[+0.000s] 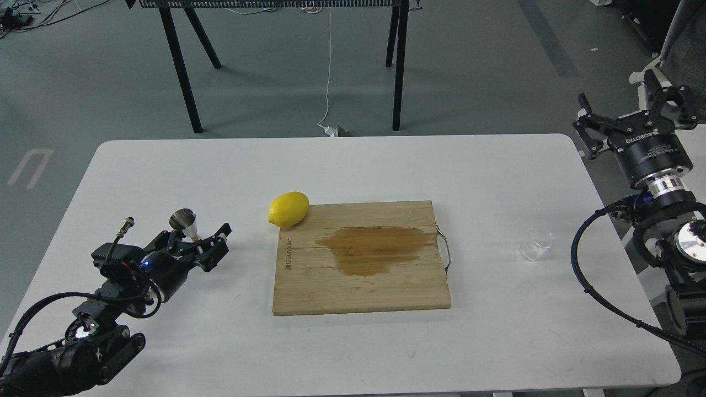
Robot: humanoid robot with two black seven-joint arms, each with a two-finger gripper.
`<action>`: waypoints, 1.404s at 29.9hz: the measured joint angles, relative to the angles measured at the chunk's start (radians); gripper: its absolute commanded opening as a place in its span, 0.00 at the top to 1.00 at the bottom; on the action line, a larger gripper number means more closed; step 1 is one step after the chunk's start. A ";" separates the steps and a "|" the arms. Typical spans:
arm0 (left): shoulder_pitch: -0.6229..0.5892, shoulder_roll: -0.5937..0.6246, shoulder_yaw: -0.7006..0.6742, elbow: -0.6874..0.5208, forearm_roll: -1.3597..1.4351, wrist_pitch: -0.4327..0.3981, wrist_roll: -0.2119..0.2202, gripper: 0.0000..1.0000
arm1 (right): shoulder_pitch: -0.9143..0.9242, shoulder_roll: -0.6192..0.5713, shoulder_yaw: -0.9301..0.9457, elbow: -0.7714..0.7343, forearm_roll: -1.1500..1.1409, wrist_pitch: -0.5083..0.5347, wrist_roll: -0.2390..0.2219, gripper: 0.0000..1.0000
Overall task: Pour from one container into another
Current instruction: 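Lift the jigger off the table with the left gripper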
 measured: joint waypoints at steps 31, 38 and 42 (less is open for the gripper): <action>-0.025 0.001 0.035 0.056 0.007 0.000 0.000 0.80 | -0.009 -0.003 0.000 0.007 -0.001 0.000 0.000 0.01; -0.042 0.002 0.045 0.065 0.005 0.000 0.000 0.82 | -0.010 -0.003 0.000 0.006 -0.001 0.000 0.000 0.01; -0.056 0.005 0.050 0.065 0.001 -0.001 0.000 0.82 | -0.011 -0.003 0.000 0.006 0.000 0.000 0.000 0.01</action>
